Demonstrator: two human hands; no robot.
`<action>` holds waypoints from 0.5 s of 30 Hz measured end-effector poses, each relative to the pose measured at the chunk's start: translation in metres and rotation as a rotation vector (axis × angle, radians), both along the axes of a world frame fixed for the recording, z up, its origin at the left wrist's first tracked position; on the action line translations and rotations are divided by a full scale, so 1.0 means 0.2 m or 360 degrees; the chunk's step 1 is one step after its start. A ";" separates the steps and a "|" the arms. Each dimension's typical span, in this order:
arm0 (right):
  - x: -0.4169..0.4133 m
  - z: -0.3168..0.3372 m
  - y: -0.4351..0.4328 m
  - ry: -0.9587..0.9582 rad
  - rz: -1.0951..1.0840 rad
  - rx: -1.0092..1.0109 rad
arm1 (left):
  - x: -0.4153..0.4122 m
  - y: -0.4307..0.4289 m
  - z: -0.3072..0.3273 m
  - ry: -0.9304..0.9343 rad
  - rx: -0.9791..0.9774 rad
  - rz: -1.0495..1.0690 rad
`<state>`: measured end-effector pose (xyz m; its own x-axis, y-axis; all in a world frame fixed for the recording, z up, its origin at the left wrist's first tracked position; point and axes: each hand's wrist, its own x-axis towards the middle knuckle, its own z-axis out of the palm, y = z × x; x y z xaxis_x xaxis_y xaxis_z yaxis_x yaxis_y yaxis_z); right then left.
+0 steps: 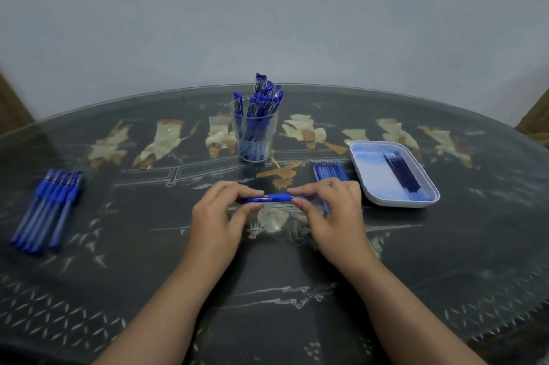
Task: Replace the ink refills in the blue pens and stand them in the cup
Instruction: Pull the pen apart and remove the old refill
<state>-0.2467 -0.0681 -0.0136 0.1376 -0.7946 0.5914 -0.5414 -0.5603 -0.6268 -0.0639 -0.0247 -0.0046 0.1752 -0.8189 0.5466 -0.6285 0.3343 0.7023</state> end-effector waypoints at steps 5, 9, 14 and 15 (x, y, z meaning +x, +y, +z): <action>0.00 -0.02 0.00 0.0078 0.0042 -0.0016 | 0.01 -0.01 0.00 0.0048 0.0052 0.0012; 0.01 -0.01 -0.01 0.0007 -0.0029 -0.0037 | 0.00 -0.01 0.01 0.0013 0.0104 -0.0003; 0.02 -0.02 0.00 -0.0022 -0.0047 -0.0088 | -0.01 -0.02 0.00 0.0089 0.0182 0.0056; 0.02 -0.03 0.00 -0.0017 -0.0058 -0.0110 | -0.01 -0.02 0.00 0.0096 0.0190 0.0066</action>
<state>-0.2434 -0.0686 -0.0191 0.1029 -0.7561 0.6463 -0.5559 -0.5826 -0.5930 -0.0664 -0.0282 -0.0041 0.2398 -0.8689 0.4330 -0.5952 0.2207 0.7727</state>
